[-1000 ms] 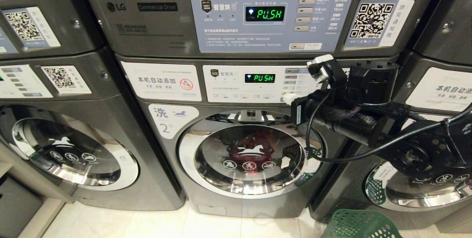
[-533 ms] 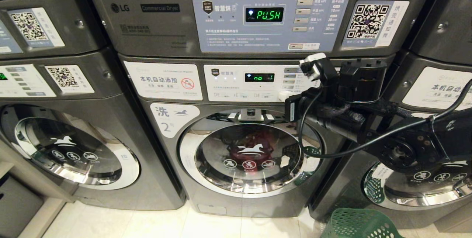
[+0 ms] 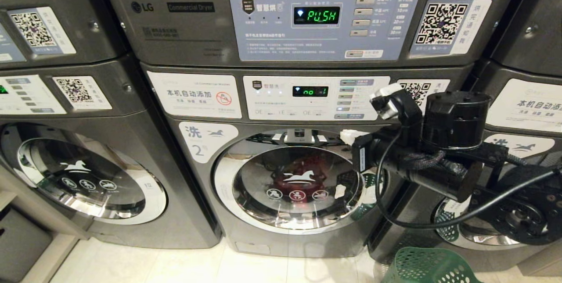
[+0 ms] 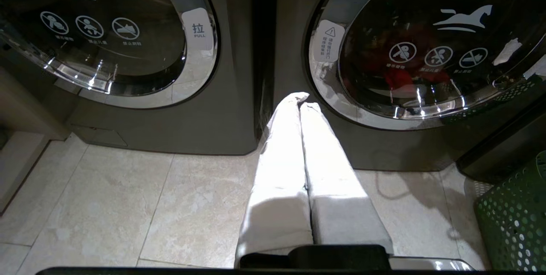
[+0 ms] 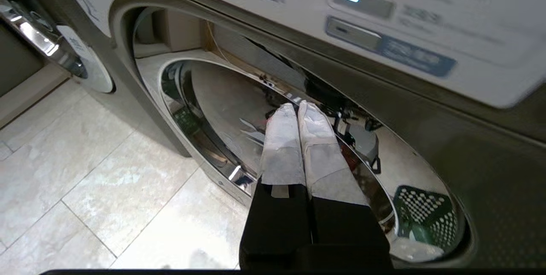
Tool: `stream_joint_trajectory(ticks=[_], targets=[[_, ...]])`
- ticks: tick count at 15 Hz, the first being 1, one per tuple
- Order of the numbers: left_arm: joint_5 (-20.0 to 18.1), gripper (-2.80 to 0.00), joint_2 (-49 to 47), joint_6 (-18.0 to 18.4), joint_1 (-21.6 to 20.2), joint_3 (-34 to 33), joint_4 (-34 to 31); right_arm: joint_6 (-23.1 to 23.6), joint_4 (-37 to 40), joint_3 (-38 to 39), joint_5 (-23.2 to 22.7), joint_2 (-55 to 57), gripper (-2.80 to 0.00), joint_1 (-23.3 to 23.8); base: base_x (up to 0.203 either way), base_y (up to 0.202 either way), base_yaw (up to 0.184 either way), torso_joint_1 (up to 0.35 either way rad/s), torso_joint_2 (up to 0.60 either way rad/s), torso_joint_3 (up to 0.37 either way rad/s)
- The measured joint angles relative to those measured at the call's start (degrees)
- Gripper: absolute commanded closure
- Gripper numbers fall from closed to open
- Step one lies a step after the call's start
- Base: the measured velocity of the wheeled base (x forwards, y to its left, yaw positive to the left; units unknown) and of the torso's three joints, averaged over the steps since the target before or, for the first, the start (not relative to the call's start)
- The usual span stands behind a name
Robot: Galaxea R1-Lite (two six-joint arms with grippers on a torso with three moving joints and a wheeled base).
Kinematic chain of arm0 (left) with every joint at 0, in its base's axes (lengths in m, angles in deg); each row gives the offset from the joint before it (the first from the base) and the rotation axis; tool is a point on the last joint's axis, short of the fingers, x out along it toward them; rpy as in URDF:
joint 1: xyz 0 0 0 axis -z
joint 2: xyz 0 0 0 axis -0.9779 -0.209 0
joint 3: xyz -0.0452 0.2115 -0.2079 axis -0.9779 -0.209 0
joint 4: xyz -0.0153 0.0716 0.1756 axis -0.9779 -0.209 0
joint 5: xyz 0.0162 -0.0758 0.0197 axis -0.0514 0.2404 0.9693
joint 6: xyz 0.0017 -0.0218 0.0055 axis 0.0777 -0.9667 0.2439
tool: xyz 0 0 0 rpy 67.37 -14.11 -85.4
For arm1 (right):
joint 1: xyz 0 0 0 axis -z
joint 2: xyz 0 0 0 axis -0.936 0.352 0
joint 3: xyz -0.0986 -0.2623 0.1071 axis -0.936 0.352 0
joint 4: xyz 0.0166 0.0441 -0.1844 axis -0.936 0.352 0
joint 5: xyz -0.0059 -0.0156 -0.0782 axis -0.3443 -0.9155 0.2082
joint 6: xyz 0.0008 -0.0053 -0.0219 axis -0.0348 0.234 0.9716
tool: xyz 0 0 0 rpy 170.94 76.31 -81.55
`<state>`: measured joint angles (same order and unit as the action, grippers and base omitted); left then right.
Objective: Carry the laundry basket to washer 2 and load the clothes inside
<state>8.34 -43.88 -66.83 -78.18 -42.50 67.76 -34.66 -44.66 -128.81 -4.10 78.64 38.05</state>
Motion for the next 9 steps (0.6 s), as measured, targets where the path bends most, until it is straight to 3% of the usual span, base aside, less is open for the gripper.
stream_joint_trajectory(ticks=[9], targets=[[0.0,0.00,0.0,0.0,0.0,0.0,0.0,0.2,-7.9,0.1,0.6,3.0,0.00,1.6,0.000,0.000,0.000,0.000,0.00,0.000]])
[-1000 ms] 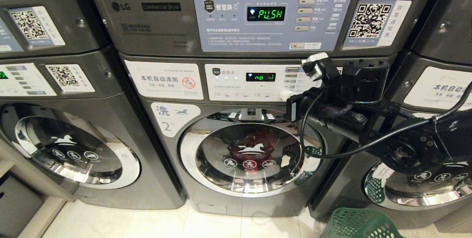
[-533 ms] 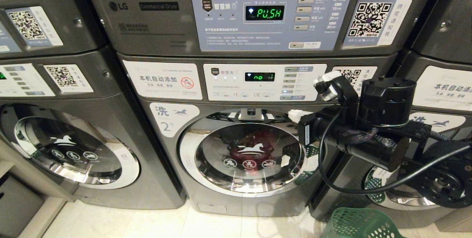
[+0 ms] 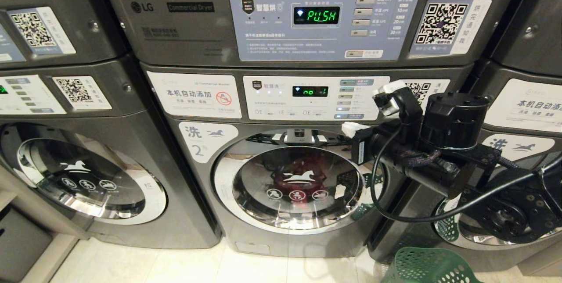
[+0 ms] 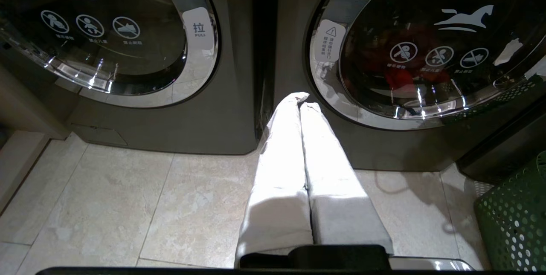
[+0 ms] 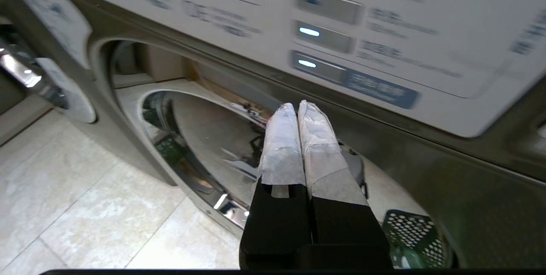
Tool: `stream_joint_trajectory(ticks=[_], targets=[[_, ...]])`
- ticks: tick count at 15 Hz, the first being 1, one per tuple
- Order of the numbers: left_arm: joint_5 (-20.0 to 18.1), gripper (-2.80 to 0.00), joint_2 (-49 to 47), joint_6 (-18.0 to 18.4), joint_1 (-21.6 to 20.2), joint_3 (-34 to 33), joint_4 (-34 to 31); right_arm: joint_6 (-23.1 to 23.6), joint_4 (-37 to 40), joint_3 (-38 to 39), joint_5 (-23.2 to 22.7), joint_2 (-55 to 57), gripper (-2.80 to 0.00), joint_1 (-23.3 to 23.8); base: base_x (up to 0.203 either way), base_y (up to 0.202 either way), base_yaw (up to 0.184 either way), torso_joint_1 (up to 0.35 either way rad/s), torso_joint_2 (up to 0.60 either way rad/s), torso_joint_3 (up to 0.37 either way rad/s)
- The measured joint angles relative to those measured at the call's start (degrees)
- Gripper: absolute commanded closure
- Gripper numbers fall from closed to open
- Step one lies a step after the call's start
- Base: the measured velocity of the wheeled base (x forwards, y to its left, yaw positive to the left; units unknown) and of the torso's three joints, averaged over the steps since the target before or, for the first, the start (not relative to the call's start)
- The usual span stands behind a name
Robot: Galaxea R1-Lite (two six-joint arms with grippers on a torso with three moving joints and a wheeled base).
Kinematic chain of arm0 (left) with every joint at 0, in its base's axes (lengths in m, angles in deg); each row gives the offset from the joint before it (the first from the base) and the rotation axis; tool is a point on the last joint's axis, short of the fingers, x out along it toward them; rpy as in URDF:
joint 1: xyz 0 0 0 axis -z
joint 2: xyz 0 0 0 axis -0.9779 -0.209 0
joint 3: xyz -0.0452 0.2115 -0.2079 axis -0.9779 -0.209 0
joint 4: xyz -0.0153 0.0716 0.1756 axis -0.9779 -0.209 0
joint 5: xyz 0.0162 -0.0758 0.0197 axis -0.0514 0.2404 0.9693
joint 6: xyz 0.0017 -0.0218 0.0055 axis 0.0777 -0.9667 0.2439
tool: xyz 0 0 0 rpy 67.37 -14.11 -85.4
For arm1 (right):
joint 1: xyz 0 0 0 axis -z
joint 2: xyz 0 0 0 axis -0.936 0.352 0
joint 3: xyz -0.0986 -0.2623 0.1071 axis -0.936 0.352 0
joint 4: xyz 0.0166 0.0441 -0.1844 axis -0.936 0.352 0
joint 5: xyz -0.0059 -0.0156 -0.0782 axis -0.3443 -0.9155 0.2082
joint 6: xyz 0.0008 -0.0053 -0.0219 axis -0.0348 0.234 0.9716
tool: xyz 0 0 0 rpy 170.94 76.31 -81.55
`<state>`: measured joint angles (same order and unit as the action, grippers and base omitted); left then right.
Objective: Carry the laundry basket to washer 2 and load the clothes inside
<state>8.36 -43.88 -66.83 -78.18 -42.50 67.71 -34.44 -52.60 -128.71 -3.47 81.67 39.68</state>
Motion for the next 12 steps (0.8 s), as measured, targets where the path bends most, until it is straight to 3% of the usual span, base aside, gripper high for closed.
stream_joint_trajectory(ticks=[12], targets=[[0.0,0.00,0.0,0.0,0.0,0.0,0.0,-0.1,-0.4,-4.1,-0.4,3.6,0.00,2.0,0.000,0.000,0.000,0.000,0.00,0.000]])
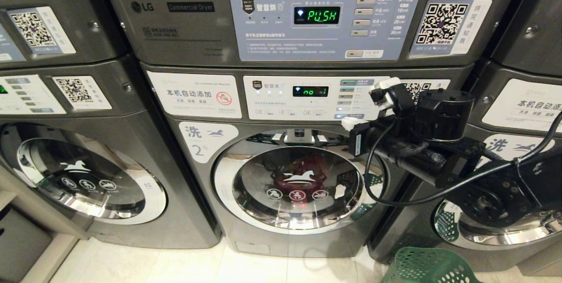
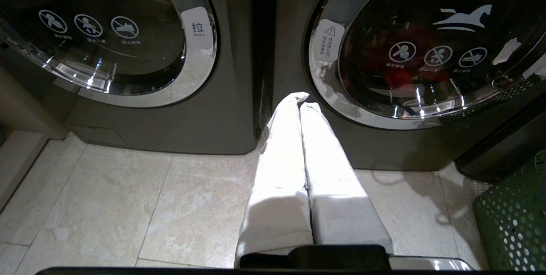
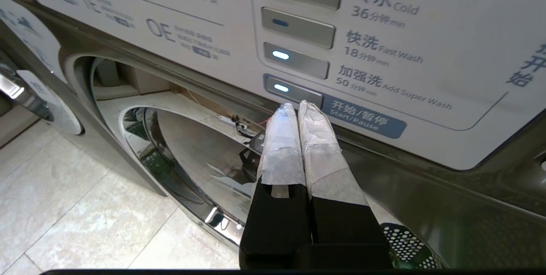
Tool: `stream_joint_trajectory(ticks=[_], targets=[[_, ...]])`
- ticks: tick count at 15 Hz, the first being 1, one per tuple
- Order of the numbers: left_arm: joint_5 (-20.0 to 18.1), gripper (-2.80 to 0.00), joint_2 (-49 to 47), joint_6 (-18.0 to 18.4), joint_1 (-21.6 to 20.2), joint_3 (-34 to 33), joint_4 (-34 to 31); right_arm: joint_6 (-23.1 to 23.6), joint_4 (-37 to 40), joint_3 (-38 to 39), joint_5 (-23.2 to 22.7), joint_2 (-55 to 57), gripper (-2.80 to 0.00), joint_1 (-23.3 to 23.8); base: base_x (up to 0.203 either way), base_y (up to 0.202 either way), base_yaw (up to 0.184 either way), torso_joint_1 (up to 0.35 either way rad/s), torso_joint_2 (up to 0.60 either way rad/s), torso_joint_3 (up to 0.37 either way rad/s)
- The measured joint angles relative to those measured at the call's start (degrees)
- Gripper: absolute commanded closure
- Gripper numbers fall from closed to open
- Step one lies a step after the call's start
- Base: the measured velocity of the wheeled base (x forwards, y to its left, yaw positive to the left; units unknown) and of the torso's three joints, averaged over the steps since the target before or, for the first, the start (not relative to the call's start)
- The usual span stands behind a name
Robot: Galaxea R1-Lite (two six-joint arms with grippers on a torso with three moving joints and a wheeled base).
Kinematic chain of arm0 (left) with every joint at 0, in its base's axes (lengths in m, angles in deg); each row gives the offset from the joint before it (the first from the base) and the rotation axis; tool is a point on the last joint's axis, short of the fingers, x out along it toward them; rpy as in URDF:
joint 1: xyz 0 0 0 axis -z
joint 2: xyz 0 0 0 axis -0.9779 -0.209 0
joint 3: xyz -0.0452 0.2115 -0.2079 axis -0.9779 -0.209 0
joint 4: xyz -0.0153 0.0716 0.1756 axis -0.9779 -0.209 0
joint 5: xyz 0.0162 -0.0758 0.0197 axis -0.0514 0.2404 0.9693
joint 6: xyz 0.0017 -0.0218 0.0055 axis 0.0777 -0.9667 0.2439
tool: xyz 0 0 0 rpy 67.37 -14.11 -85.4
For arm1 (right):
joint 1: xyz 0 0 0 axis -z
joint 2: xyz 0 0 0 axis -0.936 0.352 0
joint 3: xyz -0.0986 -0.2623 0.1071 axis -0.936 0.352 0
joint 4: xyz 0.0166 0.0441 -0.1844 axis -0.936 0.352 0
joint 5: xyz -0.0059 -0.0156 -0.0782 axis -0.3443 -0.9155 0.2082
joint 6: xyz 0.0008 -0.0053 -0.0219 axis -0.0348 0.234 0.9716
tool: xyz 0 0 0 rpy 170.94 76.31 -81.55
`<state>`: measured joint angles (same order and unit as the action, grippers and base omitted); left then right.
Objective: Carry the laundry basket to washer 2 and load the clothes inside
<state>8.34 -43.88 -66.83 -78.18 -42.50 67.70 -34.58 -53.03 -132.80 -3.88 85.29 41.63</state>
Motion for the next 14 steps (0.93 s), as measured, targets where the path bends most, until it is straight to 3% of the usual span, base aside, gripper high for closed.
stream_joint_trajectory(ticks=[14], targets=[[0.0,0.00,0.0,0.0,0.0,0.0,0.0,0.7,-1.3,-3.9,2.1,4.8,0.00,0.4,0.000,0.000,0.000,0.000,0.00,0.000]])
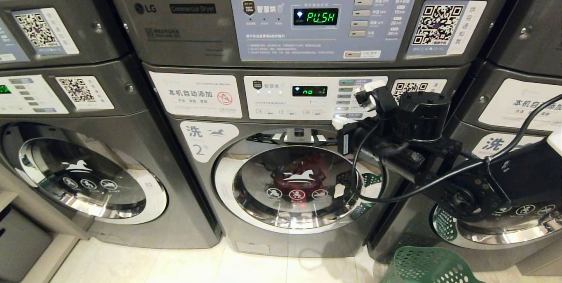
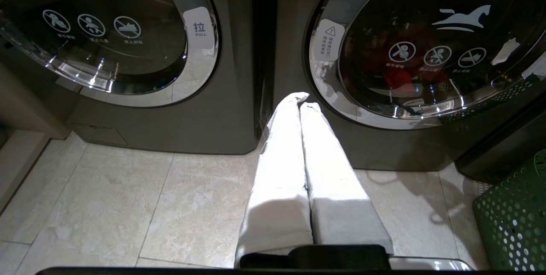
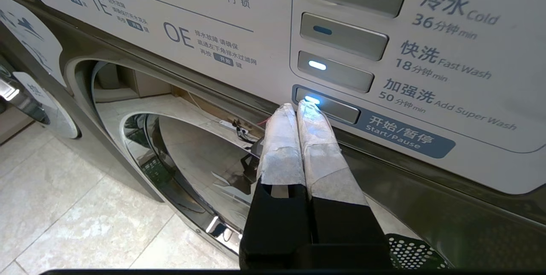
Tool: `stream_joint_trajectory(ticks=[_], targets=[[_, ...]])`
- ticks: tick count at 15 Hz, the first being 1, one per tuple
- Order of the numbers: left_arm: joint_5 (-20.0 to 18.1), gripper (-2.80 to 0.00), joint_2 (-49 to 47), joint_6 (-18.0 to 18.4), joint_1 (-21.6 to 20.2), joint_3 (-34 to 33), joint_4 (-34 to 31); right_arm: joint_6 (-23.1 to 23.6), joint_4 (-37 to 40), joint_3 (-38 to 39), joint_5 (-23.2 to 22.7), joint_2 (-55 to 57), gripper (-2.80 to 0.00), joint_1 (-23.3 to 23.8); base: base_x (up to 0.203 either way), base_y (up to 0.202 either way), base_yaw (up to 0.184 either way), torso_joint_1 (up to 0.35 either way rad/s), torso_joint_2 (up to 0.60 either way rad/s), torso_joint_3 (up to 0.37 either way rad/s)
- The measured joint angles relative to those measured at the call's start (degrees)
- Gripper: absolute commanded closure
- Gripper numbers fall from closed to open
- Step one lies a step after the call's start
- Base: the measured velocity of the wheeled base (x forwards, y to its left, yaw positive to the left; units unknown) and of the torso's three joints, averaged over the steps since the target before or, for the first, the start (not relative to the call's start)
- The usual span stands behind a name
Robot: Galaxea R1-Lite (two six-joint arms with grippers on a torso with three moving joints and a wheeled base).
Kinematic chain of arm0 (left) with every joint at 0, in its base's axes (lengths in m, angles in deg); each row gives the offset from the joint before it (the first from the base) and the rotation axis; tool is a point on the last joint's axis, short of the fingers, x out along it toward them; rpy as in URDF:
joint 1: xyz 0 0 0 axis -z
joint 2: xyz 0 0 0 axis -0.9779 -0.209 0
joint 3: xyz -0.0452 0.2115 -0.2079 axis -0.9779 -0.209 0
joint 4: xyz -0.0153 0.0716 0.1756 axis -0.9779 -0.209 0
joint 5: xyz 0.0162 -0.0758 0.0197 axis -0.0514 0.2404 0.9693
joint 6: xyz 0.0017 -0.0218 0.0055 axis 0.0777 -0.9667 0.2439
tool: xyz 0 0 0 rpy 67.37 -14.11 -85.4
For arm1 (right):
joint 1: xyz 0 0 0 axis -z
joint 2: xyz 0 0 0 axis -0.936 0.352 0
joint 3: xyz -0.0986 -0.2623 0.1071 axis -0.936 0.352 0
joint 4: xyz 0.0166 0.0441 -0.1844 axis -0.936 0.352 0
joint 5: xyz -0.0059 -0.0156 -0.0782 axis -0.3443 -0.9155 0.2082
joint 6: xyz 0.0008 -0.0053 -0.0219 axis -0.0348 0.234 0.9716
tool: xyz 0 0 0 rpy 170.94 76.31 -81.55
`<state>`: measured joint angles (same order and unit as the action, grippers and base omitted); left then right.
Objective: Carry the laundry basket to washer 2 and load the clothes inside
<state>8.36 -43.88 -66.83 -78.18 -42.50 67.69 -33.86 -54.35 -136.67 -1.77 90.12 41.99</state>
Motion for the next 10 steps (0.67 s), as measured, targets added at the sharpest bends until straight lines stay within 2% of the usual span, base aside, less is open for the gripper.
stream_joint_trajectory(ticks=[10], targets=[[0.0,0.00,0.0,0.0,0.0,0.0,0.0,0.3,-1.7,0.5,0.4,-0.6,0.00,0.7,0.000,0.000,0.000,0.000,0.00,0.000]])
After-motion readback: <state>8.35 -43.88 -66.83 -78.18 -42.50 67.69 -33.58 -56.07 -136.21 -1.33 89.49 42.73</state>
